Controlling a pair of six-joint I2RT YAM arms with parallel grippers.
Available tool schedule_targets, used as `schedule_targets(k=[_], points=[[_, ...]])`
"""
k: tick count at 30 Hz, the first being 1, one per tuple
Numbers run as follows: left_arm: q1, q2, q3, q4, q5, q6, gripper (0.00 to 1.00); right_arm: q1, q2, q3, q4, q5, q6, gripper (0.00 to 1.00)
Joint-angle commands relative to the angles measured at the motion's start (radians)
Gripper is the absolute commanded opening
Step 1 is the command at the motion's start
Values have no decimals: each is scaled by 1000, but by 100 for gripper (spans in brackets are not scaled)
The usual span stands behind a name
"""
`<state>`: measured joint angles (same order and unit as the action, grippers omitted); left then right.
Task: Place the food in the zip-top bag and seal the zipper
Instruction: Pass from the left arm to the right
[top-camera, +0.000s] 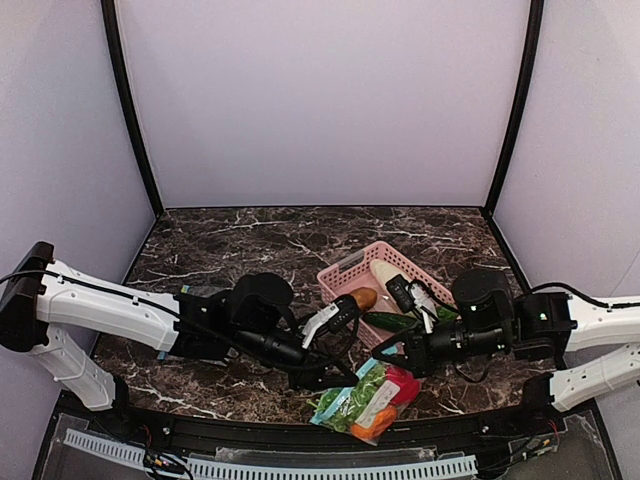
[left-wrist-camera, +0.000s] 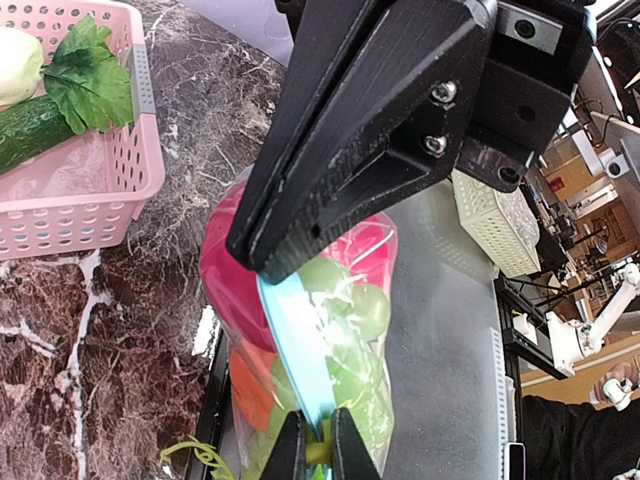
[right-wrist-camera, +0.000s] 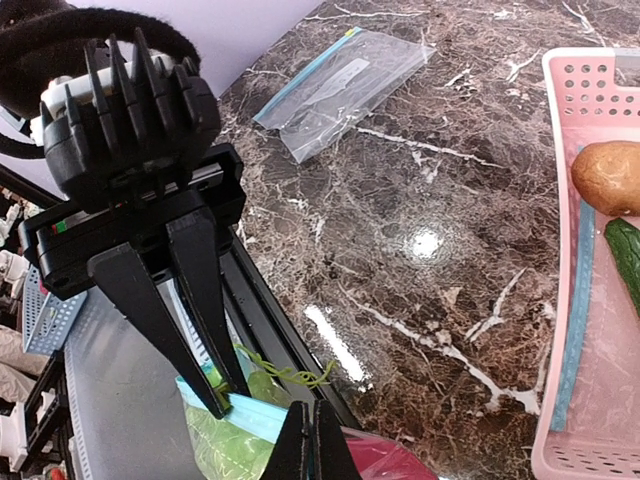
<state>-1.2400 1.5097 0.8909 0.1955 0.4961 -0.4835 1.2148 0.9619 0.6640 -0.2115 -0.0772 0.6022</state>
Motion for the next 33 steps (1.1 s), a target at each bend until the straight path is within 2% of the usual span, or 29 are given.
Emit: schedule_targets(k=[1,16,19,21,24,25,26,27,28,30,31,33], points=[[-33,-2,-69,-114,132,-15,1,-31,-1,35,-52,307,-32,0],[-35,0,-138,-146,151,-1,1,-40,8,55,-73,386,-4,0],[-35,-1,-136,-156,145,2,1,-42,19,61,-65,354,-19,0],[-34,-5,-130,-150,131,-16,1,-43,21,58,-27,280,-53,0],[-29,-24,-106,-104,44,-146,1,-45,30,75,-36,205,-55,0],[-23,-30,-100,-92,18,-183,1,-45,28,85,-49,201,-43,9],[-19,-45,-97,-82,-36,-267,1,-45,23,92,-71,201,-32,27],[-13,-56,-100,-55,-61,-310,1,-45,13,92,-90,203,-21,56],[-9,-79,-107,-48,-122,-381,1,-45,0,93,-102,210,-2,69],[-3,-123,-122,-54,-219,-461,1,-44,-31,97,-122,224,19,83],[-1,-140,-129,-60,-287,-485,1,-41,-46,100,-130,230,29,87],[0,-194,-165,-46,-390,-559,1,-34,-63,111,-140,233,50,89]])
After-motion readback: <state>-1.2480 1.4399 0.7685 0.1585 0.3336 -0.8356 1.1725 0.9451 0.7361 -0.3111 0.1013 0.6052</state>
